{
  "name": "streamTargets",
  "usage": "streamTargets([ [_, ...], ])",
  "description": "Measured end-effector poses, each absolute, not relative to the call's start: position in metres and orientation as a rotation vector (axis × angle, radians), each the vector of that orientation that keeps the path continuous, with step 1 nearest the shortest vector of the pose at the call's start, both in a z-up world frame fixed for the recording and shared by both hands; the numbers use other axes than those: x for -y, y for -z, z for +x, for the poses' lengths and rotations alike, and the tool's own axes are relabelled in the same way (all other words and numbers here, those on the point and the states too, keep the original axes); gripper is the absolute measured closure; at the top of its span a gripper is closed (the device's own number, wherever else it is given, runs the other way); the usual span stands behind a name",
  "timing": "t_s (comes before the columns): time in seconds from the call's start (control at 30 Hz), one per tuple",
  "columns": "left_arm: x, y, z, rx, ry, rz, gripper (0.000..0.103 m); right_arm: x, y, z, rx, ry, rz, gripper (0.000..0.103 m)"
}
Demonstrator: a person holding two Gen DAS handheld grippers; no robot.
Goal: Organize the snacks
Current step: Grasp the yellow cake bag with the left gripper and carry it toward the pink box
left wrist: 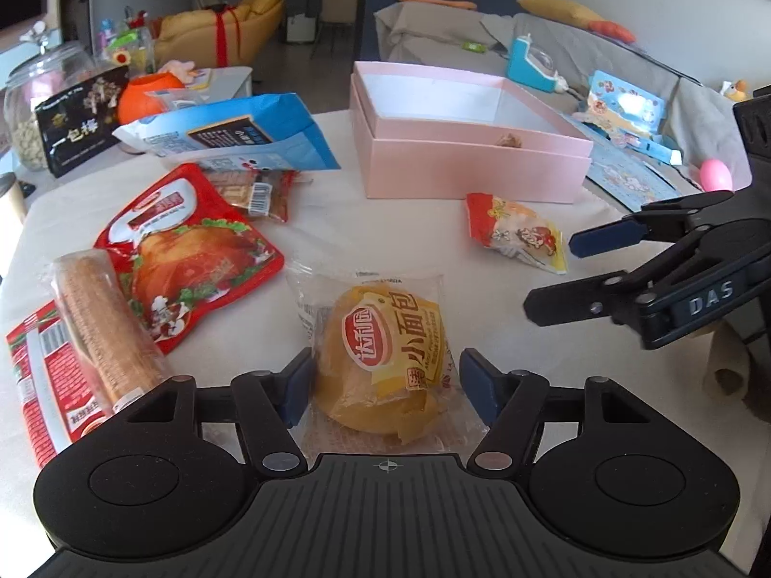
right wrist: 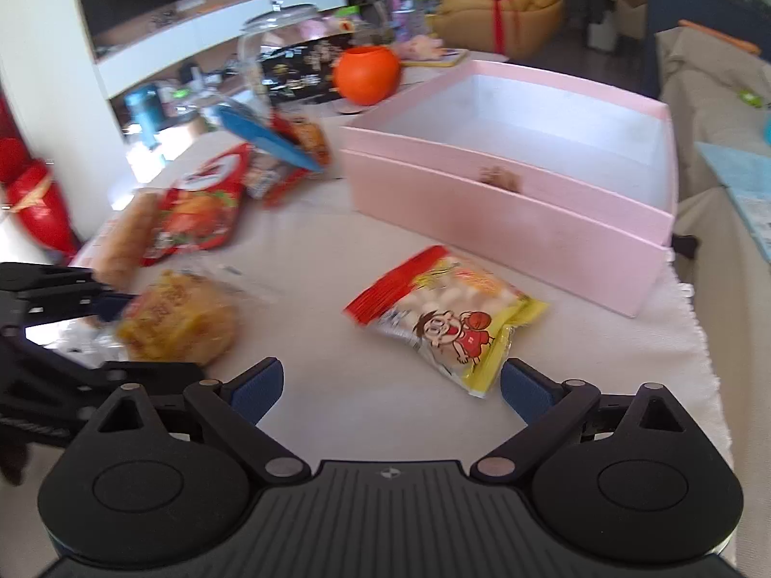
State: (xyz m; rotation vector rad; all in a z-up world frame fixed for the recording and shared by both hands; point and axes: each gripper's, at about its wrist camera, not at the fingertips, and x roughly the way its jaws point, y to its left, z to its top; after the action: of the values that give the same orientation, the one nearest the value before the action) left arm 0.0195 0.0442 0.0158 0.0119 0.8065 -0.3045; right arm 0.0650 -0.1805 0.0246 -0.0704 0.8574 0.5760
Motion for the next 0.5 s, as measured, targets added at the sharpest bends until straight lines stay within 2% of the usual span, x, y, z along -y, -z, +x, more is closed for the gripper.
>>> streamTargets([
  [0.2,-0.045,-0.016,0.018,-0.796,0.295,0.000,0.033,0.169,-0.036,0.075,-0.755,-0.476,-0.250,0.006],
  [0.33,-0.042,-0.023,0.016,-0.807,0.300,0.027,0.035,0.157,-0.016,0.112,-0.815,-0.470,-0.312,0.008],
  [0.37,-0.043,-0.026,0.014,-0.802,0.296,0.030,0.035,0.160,-0.017,0.117,-0.830,-0.478,-0.268,0.013],
  [0.4,-0.045,-0.029,0.013,-0.799,0.292,0.025,0.035,0.162,-0.020,0.120,-0.864,-0.514,-0.216,0.033],
  [0.43,-0.048,-0.032,0.012,-0.800,0.291,0.011,0.035,0.163,-0.024,0.119,-0.867,-0.528,-0.202,0.046],
  [0.5,-0.052,-0.035,0.016,-0.806,0.287,-0.026,0.035,0.165,-0.030,0.109,-0.860,-0.540,-0.219,0.049],
])
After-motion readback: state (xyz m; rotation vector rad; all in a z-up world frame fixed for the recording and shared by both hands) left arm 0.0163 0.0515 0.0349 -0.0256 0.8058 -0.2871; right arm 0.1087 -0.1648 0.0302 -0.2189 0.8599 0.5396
